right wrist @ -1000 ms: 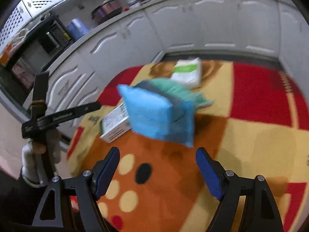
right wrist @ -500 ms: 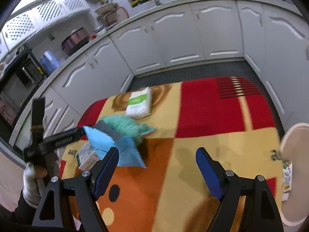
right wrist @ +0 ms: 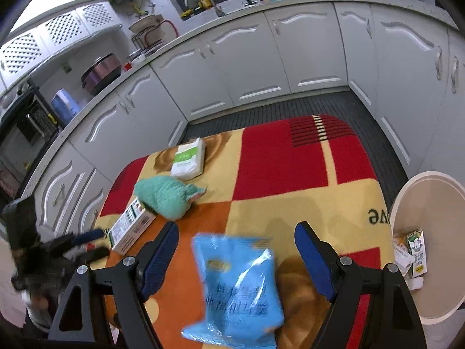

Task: Collect trash
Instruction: 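Grasp the white Guilin Watermelon Frost box with the left tool while the right tool grasps the blue snack bag, then carry the box and blue bag over the beige bin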

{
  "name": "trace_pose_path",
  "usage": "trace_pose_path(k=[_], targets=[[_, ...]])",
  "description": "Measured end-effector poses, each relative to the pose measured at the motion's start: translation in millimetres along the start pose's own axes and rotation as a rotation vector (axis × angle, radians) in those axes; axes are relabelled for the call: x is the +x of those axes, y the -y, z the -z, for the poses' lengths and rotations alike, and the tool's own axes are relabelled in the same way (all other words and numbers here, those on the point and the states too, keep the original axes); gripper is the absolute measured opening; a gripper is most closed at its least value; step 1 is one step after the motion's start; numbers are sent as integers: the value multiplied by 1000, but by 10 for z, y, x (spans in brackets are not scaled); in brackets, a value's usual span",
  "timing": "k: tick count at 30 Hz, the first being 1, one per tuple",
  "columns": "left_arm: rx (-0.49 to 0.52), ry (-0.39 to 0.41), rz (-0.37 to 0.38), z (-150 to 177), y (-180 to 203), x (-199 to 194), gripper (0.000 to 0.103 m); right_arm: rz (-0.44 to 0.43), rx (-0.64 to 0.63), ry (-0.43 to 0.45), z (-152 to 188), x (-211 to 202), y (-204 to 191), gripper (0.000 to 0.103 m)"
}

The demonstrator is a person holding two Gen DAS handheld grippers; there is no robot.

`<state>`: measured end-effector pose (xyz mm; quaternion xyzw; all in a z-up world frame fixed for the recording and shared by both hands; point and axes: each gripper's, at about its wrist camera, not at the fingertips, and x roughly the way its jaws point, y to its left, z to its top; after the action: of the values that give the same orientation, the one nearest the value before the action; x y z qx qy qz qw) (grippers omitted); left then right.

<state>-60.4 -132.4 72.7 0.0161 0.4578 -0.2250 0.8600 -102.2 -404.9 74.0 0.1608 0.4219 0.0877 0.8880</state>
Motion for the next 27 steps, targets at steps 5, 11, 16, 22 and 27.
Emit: trace_pose_path(k=[5,11,16,22,27], targets=[[-57,17,-94,-9,-305,106,69,27,-21,-75,213,89,-21,90],[-34,-22,-96,-132,-375,455,78,71,-27,-151,401,356,-55,93],[47,-102,-139,-117,-272,733,78,78,-29,-176,495,493,-61,93],[3,-113,-143,-33,-331,774,59,94,-56,-134,530,471,-45,62],[-33,-71,-80,35,-229,536,51,66,-84,-52,496,234,-80,62]])
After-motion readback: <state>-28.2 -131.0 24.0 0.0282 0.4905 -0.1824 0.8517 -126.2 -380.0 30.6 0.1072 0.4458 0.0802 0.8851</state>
